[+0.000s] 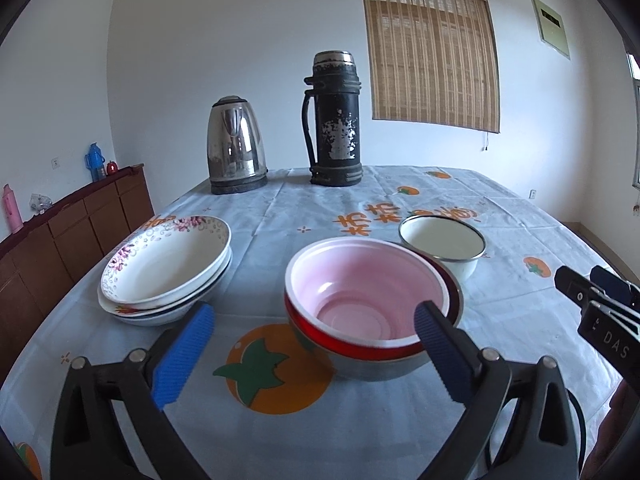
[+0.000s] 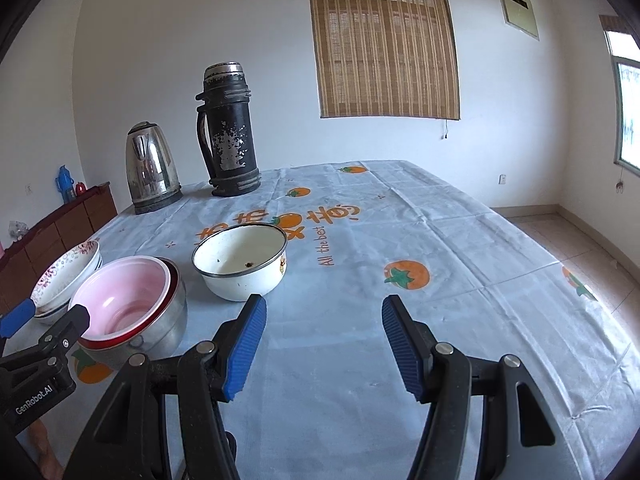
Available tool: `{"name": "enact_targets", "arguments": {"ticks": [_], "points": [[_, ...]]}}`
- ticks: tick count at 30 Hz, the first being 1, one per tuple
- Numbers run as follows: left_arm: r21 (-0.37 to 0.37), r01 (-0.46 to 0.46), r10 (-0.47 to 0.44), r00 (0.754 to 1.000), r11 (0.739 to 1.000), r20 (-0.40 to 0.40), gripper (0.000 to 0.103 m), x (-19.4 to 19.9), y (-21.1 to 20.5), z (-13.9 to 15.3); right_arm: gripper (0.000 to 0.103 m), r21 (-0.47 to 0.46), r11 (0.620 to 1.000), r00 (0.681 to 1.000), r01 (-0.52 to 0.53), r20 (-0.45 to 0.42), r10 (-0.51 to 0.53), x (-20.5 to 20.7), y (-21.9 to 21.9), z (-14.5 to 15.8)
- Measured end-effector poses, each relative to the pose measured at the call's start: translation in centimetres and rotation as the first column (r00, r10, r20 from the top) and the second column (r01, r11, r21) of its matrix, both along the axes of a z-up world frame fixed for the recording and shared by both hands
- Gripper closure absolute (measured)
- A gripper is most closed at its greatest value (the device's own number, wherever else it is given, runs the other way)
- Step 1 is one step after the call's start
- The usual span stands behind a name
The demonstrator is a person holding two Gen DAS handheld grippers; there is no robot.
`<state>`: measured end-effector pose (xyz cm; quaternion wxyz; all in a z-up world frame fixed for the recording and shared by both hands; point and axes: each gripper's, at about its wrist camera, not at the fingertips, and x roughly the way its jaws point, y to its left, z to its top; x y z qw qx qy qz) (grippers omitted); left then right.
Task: Organize plates and bowls
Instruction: 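Move both grippers toward the small white enamel bowl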
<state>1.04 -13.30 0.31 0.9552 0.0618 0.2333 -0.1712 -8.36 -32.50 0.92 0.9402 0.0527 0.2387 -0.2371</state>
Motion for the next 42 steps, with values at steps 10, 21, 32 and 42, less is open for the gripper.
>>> {"name": "enact_targets", "arguments": {"ticks": [10, 21, 32, 42], "points": [[0.001, 0.059, -0.059, 0.997, 0.998, -0.042, 0.001, -0.7, -1.4, -0.1, 0.039, -0.007, 1.000, 1.000, 0.018, -0.003, -0.018, -0.9, -1.4, 0.1], [0.055, 0.078, -0.075, 0.996, 0.995, -0.055, 0.001, 0.3, -2.5, 1.2, 0.039, -0.012, 1.000, 0.999, 0.020, -0.035, -0.020, -0.1, -2.7, 0.2], [0.082, 0.124, -0.119, 0.991, 0.989, -0.058, 0.001, 2.1, -3.3, 3.3, 0.039, 0.039, 0.999, 0.999, -0.022, -0.036, 0.023, 2.2, -3.0, 0.6], [0.071, 0.201, -0.188, 0.969, 0.977, -0.163, 0.001, 7.4, -5.0, 5.4, 0.039, 0.082, 0.995, 0.998, -0.061, 0.014, 0.060, 5.8, -2.4, 2.3]]}}
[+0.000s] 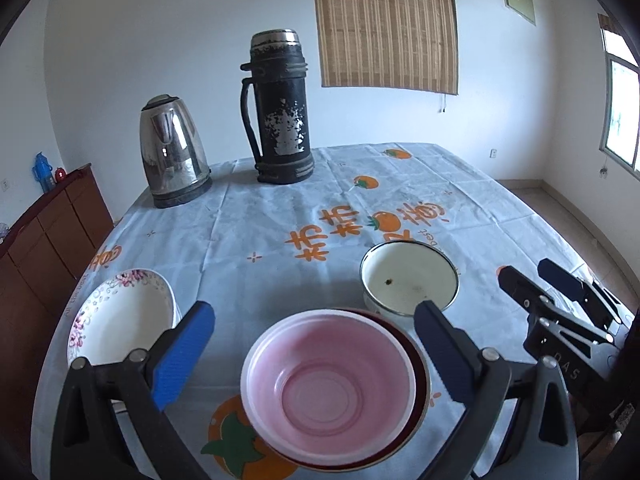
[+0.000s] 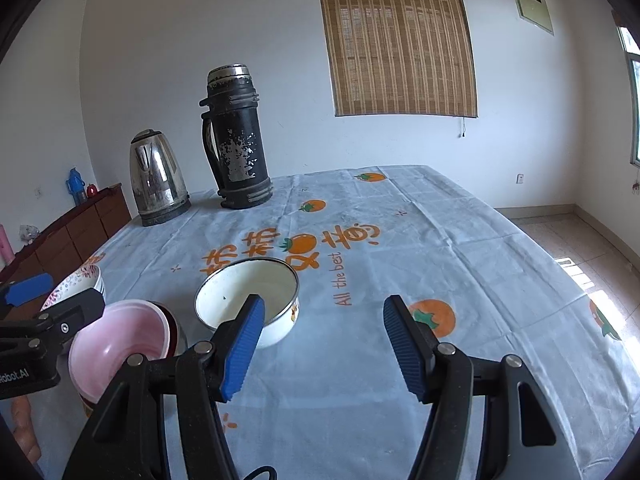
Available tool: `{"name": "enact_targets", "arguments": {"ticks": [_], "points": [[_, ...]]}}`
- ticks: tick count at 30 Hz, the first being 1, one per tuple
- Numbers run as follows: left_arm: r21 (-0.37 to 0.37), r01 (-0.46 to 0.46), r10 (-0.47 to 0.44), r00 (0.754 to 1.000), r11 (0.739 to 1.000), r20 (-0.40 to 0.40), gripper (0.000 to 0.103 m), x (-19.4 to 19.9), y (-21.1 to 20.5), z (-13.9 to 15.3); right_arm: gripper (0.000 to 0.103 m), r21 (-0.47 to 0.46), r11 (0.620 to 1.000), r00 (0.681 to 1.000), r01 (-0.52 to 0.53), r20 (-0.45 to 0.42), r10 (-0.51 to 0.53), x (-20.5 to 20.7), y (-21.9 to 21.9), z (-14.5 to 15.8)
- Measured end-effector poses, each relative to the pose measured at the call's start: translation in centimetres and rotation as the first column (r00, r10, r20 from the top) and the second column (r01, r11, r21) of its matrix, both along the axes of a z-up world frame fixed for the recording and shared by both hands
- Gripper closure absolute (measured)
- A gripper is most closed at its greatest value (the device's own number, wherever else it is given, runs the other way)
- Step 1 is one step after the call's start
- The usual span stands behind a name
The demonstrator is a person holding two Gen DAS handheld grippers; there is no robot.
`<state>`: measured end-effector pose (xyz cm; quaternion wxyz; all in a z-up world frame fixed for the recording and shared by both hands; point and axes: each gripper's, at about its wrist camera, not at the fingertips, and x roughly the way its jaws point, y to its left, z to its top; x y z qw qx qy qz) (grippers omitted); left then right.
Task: Organize plates and bowls
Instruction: 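Move both grippers toward the small white enamel bowl, then close both grippers on the rim of the white enamel bowl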
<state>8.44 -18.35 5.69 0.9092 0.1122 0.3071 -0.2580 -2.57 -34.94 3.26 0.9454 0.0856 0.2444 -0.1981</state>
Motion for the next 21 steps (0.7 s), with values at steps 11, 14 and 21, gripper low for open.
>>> {"name": "enact_targets", "arguments": {"ticks": [11, 14, 21], "points": [[0.152, 0.098, -0.077, 0.987, 0.984, -0.138, 0.025, 5.9, -5.6, 0.1, 0.056, 0.180, 0.984, 0.996, -0.013, -0.085, 0.029, 5.1, -2.2, -2.9], [0.206, 0.145, -0.110, 0.979, 0.968, -0.174, 0.039, 6.8, -7.4, -0.7, 0.061, 0.236, 0.971, 0.993, -0.027, -0.107, 0.053, 5.5, -3.0, -4.2], [0.243, 0.154, -0.084, 0.958, 0.958, -0.274, 0.039, 9.0, -9.3, -3.0, 0.061, 0.302, 0.951, 0.990, -0.070, -0.100, 0.104, 6.5, -3.3, -4.9]]}}
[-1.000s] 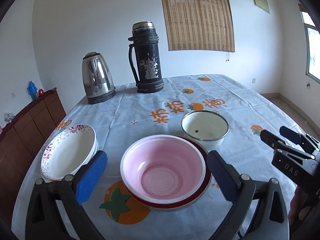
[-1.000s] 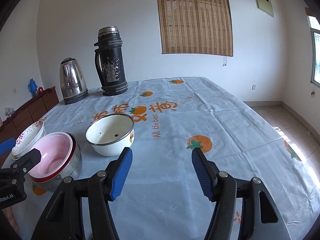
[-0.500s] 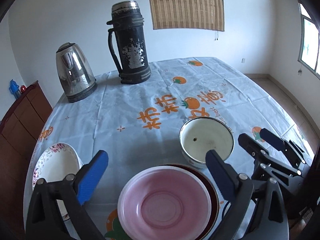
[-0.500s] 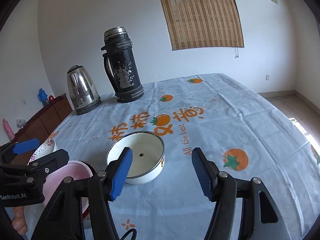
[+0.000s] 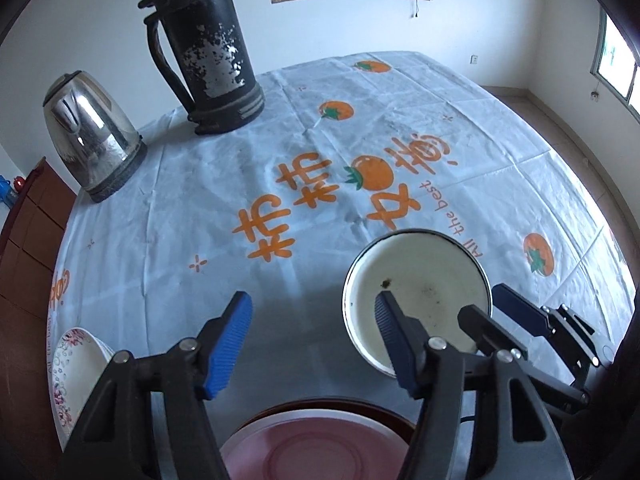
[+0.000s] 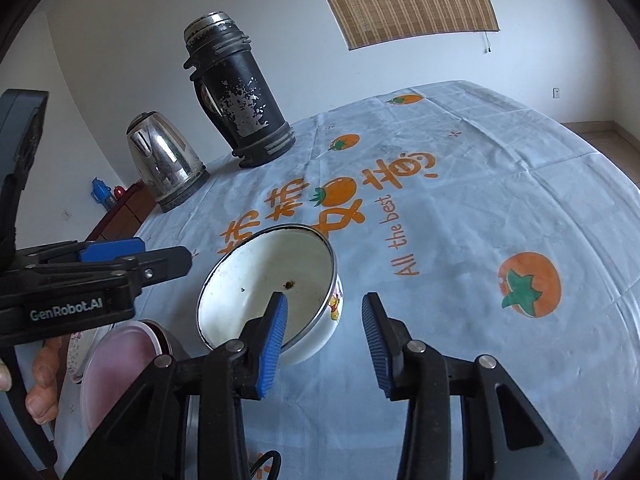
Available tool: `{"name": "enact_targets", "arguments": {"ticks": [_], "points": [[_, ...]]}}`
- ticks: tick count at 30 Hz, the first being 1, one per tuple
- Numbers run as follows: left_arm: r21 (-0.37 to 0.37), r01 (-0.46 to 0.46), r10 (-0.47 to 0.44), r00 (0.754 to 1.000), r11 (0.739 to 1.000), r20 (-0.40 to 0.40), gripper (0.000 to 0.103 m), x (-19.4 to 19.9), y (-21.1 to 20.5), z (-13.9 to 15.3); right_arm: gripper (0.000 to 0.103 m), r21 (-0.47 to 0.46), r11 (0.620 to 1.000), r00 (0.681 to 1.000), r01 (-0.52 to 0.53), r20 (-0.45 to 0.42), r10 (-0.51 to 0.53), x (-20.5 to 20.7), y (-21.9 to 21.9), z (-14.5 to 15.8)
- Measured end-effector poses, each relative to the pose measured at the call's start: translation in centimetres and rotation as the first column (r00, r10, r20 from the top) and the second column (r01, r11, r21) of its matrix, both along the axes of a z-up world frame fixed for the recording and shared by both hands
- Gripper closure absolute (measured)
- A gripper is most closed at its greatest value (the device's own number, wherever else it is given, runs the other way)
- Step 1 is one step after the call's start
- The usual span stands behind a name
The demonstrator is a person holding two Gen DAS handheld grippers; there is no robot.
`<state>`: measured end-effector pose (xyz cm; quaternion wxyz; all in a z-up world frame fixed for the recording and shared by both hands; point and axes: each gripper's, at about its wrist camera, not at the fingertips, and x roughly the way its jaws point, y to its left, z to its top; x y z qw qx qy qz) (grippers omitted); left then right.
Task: Organize plates and bowls
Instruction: 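Close both grippers on the rim of the white enamel bowl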
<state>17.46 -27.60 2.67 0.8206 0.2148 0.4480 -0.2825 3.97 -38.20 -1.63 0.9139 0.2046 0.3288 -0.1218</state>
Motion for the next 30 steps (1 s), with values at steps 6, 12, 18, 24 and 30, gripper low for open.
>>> {"name": "enact_targets", "arguments": {"ticks": [6, 12, 18, 24, 30], "points": [[0.072, 0.003, -0.002, 1.000, 0.997, -0.018, 0.040, 0.5, -1.5, -1.6, 0.066, 0.008, 1.000, 1.000, -0.010, -0.021, 0.010, 0.6, 0.0, -0.4], [0.108, -0.010, 0.018, 0.997, 0.994, -0.069, 0.060, 1.1, -1.9, -3.2, 0.067, 0.021, 1.000, 1.000, -0.021, -0.020, 0.021, 0.9, 0.0, -0.6], [0.115, -0.019, 0.031, 0.994, 0.993, -0.103, 0.068, 1.5, -1.9, -4.3, 0.072, 0.019, 1.000, 1.000, -0.022, -0.017, 0.023, 1.1, 0.0, -0.8], [0.120, -0.011, 0.026, 0.993, 0.993, -0.119, 0.079, 1.3, -2.6, -4.8, 0.072, 0.015, 1.000, 1.000, -0.018, -0.021, 0.019, 1.7, -0.1, -0.9], [0.105, -0.015, 0.029, 0.991, 0.994, -0.130, 0.086, 0.9, -3.2, -5.3, 0.080, -0.026, 0.999, 0.999, -0.021, -0.035, 0.020, 2.2, 0.1, -0.9]]}}
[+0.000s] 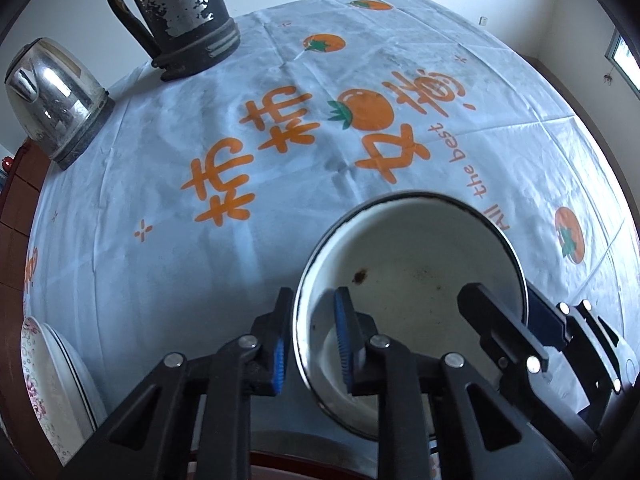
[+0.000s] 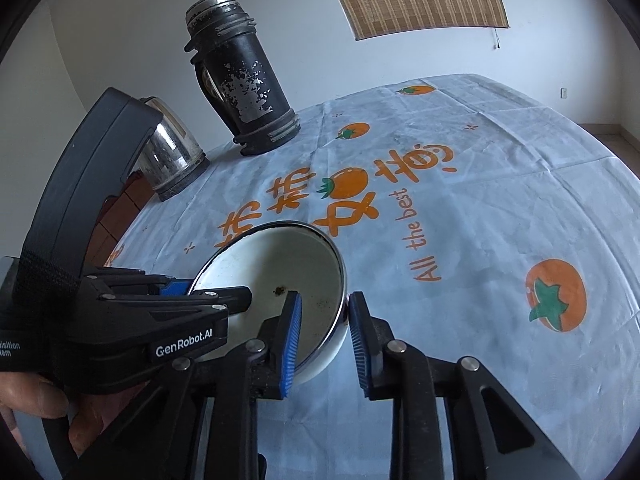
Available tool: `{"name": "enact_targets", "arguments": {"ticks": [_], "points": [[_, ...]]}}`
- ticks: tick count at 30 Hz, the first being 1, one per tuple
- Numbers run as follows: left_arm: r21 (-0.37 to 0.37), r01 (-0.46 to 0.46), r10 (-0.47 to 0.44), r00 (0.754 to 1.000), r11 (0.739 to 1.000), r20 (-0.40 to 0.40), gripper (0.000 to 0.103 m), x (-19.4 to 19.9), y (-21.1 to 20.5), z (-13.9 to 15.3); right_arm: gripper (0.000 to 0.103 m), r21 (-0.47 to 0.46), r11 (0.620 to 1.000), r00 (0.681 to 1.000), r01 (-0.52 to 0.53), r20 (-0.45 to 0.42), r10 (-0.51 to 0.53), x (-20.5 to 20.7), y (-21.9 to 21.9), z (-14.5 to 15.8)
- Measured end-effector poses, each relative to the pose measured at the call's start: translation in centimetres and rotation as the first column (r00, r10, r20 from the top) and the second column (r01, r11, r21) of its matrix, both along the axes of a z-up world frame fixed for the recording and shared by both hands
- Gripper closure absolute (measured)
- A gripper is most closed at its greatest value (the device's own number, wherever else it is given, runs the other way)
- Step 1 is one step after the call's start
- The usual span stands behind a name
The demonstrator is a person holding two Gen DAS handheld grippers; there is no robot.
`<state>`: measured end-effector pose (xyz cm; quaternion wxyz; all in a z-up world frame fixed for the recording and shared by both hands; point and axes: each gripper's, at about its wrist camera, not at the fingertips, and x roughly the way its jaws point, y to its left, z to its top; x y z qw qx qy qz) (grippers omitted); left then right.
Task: Organize plates and bowls
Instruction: 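Close both grippers on the rim of the white enamel bowl, then lift and carry the white enamel bowl with both grippers toward the nested bowls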
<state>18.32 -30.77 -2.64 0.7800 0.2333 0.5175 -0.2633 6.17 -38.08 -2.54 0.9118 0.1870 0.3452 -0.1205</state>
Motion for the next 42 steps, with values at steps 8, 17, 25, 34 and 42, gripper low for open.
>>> {"name": "enact_targets", "arguments": {"ticks": [8, 17, 25, 34, 42], "points": [[-0.032, -0.020, 0.021, 0.999, 0.999, 0.026, 0.091, -0.6, 0.1, 0.8, 0.089, -0.008, 1.000, 1.000, 0.018, -0.024, -0.018, 0.1, -0.3, 0.0], [-0.093, -0.041, 0.042, 0.999, 0.995, 0.011, 0.094, -1.7, 0.6, 0.9, 0.095, -0.009, 0.998, 0.998, 0.058, -0.015, -0.059, -0.8, -0.9, 0.6], [-0.145, -0.059, 0.064, 0.997, 0.988, 0.030, 0.095, -2.7, 0.9, 1.6, 0.096, -0.022, 0.998, 0.998, 0.067, -0.009, -0.067, -1.7, -1.0, 1.2], [-0.173, -0.035, 0.044, 0.998, 0.984, 0.046, 0.098, -4.2, 0.9, 2.9, 0.096, 0.034, 0.995, 0.996, 0.094, -0.004, -0.094, -3.7, -1.7, 2.2], [-0.188, -0.021, 0.031, 0.998, 0.982, 0.046, 0.098, -5.9, 0.4, 2.8, 0.096, 0.071, 0.988, 0.990, 0.135, -0.045, -0.132, -4.7, -2.9, 1.9]]}}
